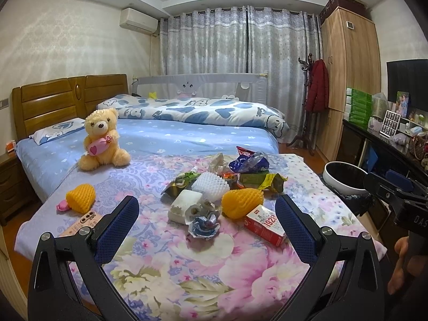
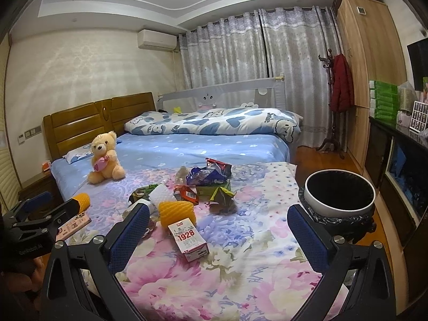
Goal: Collect trash
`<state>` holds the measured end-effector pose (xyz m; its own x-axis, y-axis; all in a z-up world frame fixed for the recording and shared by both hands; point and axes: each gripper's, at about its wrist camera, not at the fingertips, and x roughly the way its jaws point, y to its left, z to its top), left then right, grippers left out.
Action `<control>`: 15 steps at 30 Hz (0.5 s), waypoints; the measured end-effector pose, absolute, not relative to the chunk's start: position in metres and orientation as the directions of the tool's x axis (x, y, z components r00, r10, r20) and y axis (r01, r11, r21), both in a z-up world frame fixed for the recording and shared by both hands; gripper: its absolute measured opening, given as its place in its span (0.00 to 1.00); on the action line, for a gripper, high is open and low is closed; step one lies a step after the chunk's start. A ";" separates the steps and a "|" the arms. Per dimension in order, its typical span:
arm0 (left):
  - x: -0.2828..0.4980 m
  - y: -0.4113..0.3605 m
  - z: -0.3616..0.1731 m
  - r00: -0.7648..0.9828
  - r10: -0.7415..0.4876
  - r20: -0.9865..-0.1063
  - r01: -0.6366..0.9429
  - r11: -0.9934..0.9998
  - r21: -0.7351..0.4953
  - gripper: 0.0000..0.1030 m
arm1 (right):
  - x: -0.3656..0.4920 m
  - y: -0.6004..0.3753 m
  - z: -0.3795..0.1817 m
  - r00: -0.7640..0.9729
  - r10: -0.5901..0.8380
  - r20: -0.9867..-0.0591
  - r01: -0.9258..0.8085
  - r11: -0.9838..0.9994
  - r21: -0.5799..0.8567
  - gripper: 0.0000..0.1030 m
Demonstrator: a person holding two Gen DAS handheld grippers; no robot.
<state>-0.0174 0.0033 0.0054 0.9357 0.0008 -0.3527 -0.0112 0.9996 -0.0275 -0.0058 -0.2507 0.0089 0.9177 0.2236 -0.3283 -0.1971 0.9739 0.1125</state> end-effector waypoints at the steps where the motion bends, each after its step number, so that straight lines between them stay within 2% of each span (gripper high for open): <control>1: -0.017 0.003 0.005 0.936 0.000 -0.352 -0.010 1.000 -0.028 1.00 | -0.006 -0.251 0.009 0.918 0.223 -0.328 -0.197 0.974 0.113 1.00; 15: -0.019 0.002 0.002 0.934 0.000 -0.358 -0.011 1.000 -0.029 1.00 | -0.005 -0.244 0.010 0.914 0.239 -0.329 -0.210 0.970 0.120 1.00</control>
<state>-0.0187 0.0020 0.0021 0.9336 0.0000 -0.3584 -0.0111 0.9995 -0.0288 -0.0046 -0.2444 0.0095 0.9136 0.2386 -0.3292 -0.2103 0.9703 0.1196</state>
